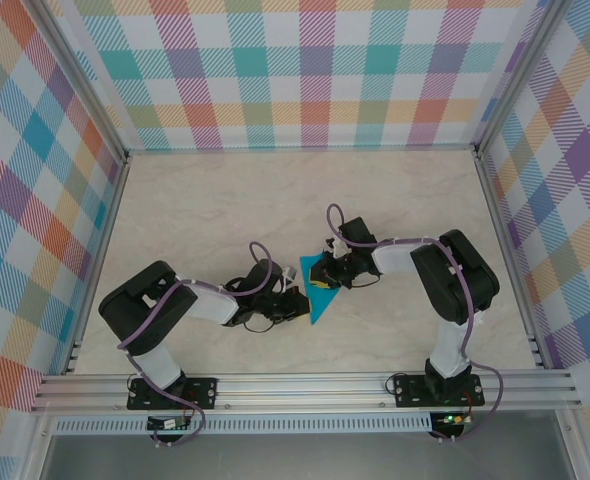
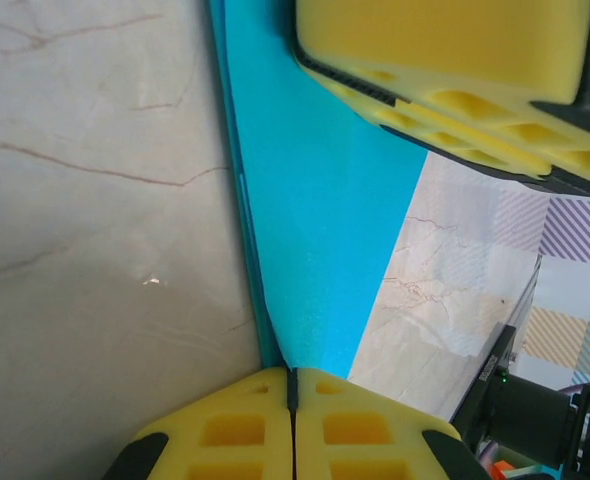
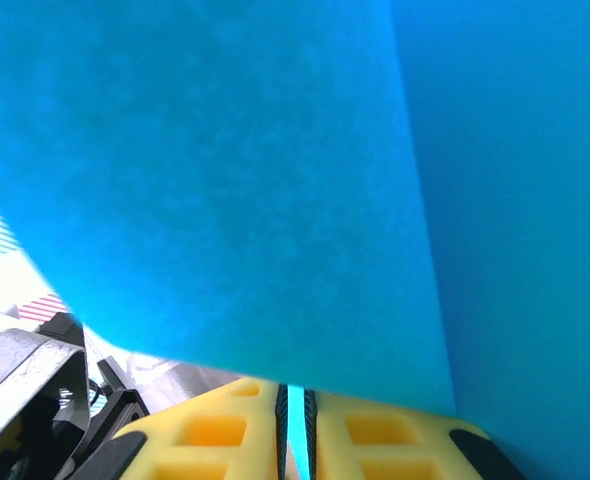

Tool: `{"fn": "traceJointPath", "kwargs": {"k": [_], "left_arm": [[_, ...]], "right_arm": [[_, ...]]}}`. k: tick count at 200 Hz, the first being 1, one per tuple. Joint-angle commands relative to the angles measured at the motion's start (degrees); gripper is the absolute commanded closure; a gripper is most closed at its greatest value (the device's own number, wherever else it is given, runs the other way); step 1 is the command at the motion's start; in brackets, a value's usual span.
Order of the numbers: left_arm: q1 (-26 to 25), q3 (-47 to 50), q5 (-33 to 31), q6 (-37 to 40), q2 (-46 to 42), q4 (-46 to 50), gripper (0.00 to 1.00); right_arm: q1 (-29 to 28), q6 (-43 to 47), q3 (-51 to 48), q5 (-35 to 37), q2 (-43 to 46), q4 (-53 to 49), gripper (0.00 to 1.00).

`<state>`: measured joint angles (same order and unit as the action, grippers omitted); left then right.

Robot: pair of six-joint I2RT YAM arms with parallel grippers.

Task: Fold a paper plane with a square sheet of paper (pick it up from the middle)
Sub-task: Fourth fold the wing at the center of the table.

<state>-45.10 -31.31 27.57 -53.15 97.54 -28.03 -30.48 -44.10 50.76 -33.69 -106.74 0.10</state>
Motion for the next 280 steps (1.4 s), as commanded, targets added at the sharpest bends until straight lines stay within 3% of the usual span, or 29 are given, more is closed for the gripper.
{"fn": "traceJointPath", "kwargs": {"k": [1, 45, 130, 228, 280], "left_arm": [[0.04, -0.07, 2.96, -0.23, 1.66, 0.52, 0.93], [-0.05, -0.31, 4.77, 0.42, 0.82, -0.64, 0.91], [-0.66, -3.31, 6.28, 4.94, 2.04, 8.78, 0.90], [-2.61, -4.47, 7.40, 5.98, 3.87, 10.28, 0.87], [-2.67, -3.01, -0.03, 4.86, -5.40, 15.19, 0.76]], "right_arm": [[-0.15, 0.68, -2.92, 4.96, -4.00, -5.14, 0.84], [-0.11, 0.85, -2.95, 5.21, -4.14, -5.20, 0.84], [-0.11, 0.72, -3.03, 5.66, -4.27, -5.51, 0.84], [-0.11, 0.91, -3.21, 6.99, -4.63, -6.39, 0.85], [-0.11, 2.24, -3.34, 7.11, -4.53, -6.89, 0.85]]}}
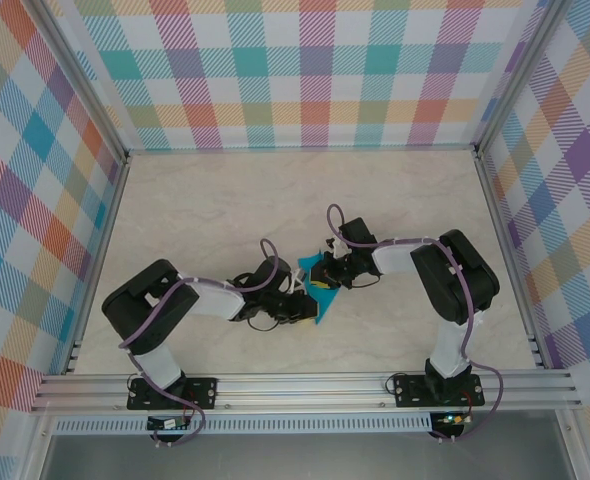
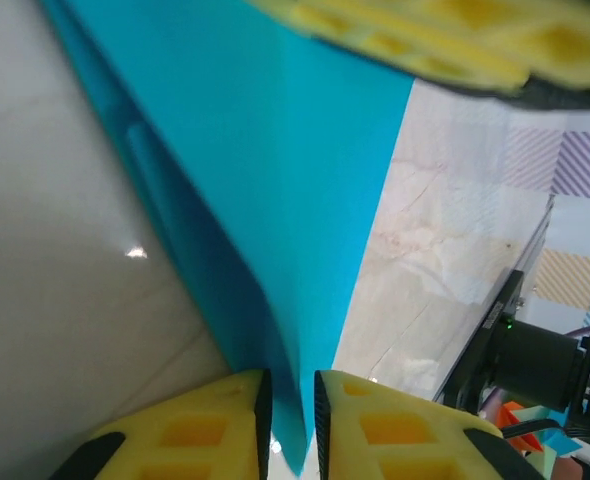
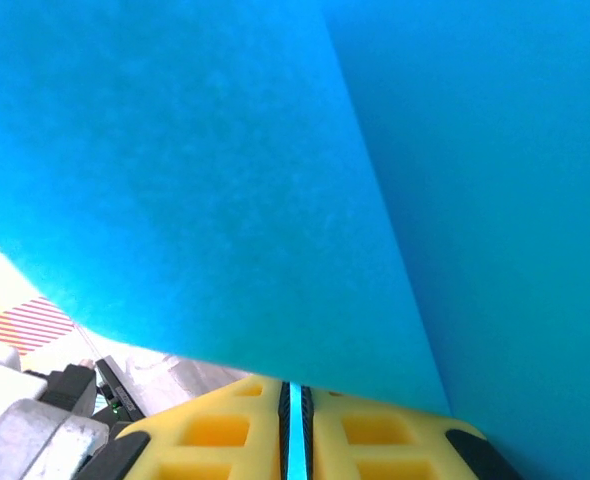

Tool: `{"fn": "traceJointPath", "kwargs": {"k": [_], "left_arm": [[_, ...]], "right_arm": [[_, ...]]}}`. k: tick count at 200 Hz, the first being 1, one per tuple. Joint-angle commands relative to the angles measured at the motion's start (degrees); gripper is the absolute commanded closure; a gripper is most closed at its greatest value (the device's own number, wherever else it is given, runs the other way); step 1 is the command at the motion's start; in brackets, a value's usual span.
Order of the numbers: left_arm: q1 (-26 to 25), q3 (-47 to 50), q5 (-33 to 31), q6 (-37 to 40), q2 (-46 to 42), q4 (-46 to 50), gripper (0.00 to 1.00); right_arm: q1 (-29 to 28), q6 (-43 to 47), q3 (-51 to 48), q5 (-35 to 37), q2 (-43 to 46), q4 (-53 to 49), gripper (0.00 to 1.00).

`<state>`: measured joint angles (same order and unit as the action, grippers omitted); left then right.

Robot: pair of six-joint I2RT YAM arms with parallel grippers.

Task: Fold a paper plane with a square sheet of paper (pick it up from the middle)
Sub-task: Fourth fold the wing at the center of the table.

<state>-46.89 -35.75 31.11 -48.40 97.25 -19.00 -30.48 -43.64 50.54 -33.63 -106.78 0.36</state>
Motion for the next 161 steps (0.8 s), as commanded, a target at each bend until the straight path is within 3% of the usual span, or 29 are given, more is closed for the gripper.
{"fn": "traceJointPath", "kwargs": {"k": [1, 59, 96, 161], "left_arm": [[-0.81, 1.45, -3.81, 0.09, -5.35, 6.39, 0.75], [0.00, 3.14, -21.51, -2.42, -21.78, 18.66, 0.74], [0.71, 1.88, -20.01, -2.48, -23.73, 16.33, 0.75], [0.63, -0.32, -13.05, -5.01, -13.67, 3.18, 0.77]], "right_arm": [[-0.11, 1.79, -3.15, 7.06, -4.49, -7.14, 0.85], [-0.11, 2.33, -3.11, 7.31, -4.11, -7.64, 0.85], [-0.11, 2.25, -3.04, 7.44, -4.40, -7.61, 0.86], [-0.11, 1.98, -3.24, 8.22, -4.56, -7.78, 0.86]]}}
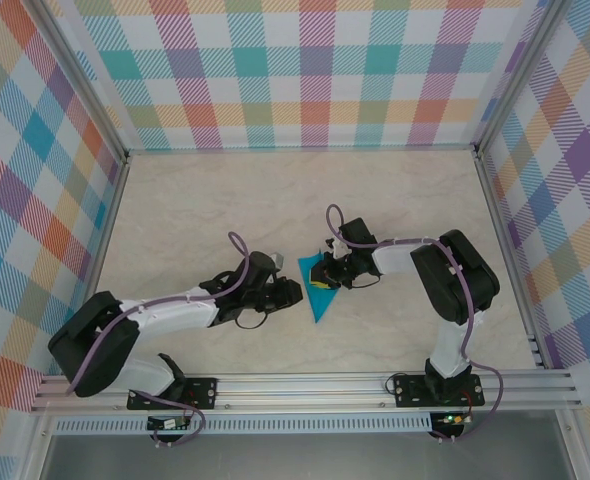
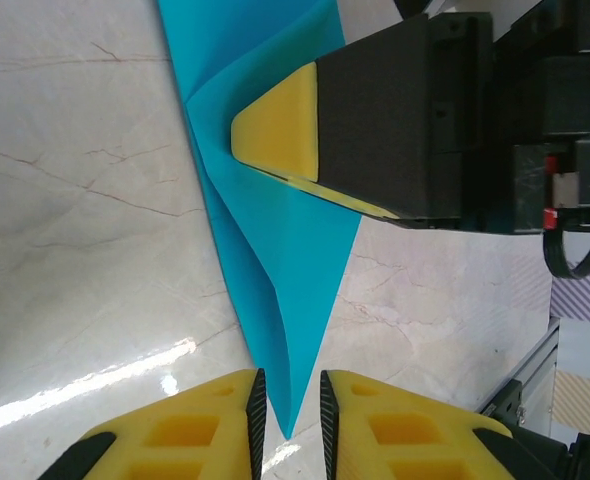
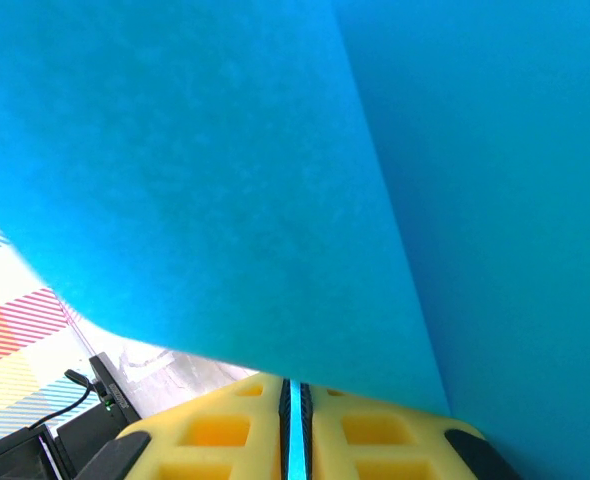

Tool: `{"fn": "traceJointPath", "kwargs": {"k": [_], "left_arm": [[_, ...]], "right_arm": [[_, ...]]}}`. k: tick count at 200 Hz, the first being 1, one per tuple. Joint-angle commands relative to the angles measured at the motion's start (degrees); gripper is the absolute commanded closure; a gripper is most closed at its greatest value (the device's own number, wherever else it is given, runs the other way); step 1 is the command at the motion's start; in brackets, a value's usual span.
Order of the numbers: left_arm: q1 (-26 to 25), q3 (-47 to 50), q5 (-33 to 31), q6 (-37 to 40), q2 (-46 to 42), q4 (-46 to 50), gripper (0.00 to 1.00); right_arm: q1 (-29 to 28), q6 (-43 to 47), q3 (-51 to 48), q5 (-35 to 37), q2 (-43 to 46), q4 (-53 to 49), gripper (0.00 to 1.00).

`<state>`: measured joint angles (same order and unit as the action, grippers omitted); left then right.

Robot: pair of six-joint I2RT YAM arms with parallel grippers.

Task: Fold a paper plane with a square sheet of paper (pick it up from the middle)
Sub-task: Fourth fold the wing at the center of the table.

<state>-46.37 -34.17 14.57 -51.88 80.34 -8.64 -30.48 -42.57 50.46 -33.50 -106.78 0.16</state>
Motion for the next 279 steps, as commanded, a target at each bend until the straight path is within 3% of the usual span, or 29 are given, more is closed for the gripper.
{"fn": "traceJointPath", "kwargs": {"k": [1, 34, 100, 279], "left_arm": [[0.17, -1.92, 3.56, -1.59, 3.47, -7.36, 0.77], [0.11, -1.78, 6.90, -4.55, 9.54, -17.52, 0.79], [0.08, -1.56, 9.90, -6.12, 15.41, -25.96, 0.79], [-3.15, 1.22, 11.86, -6.10, 21.36, -25.80, 0.79]], "right_arm": [[-0.11, 0.91, -3.16, 8.09, -4.57, -7.61, 0.86], [-0.13, 0.82, -3.38, 7.95, -4.75, -7.38, 0.85], [-0.11, 0.90, -3.34, 7.66, -5.10, -7.46, 0.85], [-0.11, 0.73, -3.42, 8.16, -5.72, -7.76, 0.85]]}}
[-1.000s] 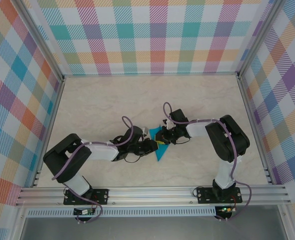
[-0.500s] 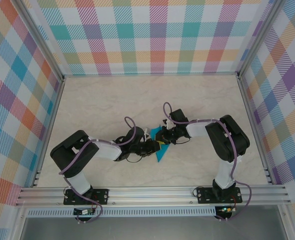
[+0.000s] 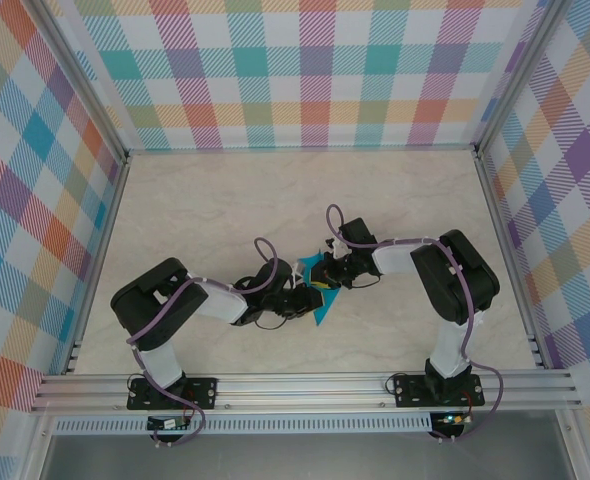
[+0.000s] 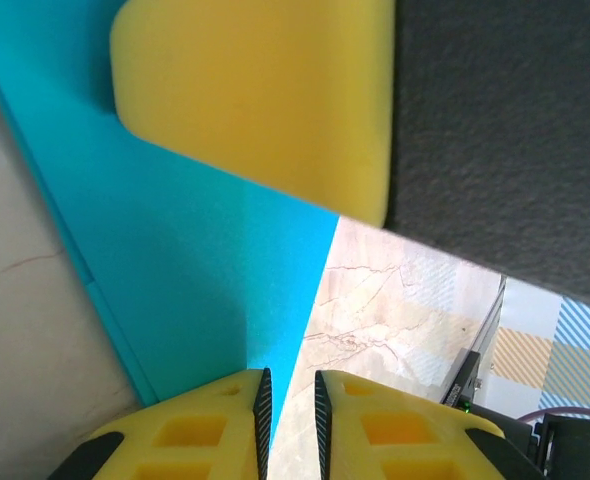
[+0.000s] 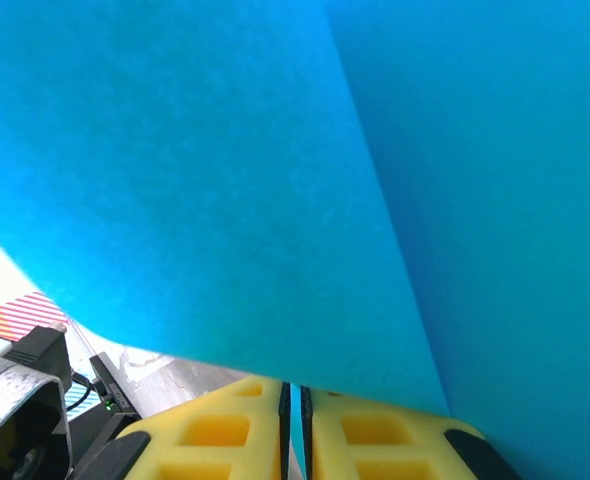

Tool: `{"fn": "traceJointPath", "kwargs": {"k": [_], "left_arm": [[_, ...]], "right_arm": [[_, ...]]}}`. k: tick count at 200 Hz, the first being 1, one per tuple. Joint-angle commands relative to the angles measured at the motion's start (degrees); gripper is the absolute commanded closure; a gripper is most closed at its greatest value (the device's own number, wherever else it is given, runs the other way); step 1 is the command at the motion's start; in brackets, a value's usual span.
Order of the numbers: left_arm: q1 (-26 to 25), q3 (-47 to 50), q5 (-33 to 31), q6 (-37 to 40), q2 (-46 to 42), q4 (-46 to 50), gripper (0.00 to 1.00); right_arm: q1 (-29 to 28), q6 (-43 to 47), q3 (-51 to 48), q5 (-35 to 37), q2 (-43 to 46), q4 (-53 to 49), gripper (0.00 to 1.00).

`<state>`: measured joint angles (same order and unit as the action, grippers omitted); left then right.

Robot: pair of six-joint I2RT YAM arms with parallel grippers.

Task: Fold a paper plane with a square sheet of paper (pick it up from the middle)
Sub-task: Fourth fold the wing at the center of the table.

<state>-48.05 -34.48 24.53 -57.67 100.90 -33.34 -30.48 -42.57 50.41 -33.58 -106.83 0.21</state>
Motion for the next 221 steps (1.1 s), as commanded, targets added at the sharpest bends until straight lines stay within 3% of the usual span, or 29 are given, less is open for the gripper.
{"fn": "traceJointPath", "kwargs": {"k": [1, 140, 221], "left_arm": [[-1.49, 1.57, 1.95, -0.32, 0.74, -1.11, 0.79], [-4.43, 4.85, 2.49, -1.39, 1.44, 1.48, 0.83], [-5.86, -1.36, -0.78, 2.65, -1.94, 21.23, 0.85]], "right_arm": [[-0.11, 0.73, -3.39, 8.31, -5.67, -7.83, 0.85], [-0.11, 0.65, -3.51, 8.81, -5.99, -8.09, 0.86], [-0.11, 0.47, -3.57, 9.07, -5.68, -8.26, 0.85]]}}
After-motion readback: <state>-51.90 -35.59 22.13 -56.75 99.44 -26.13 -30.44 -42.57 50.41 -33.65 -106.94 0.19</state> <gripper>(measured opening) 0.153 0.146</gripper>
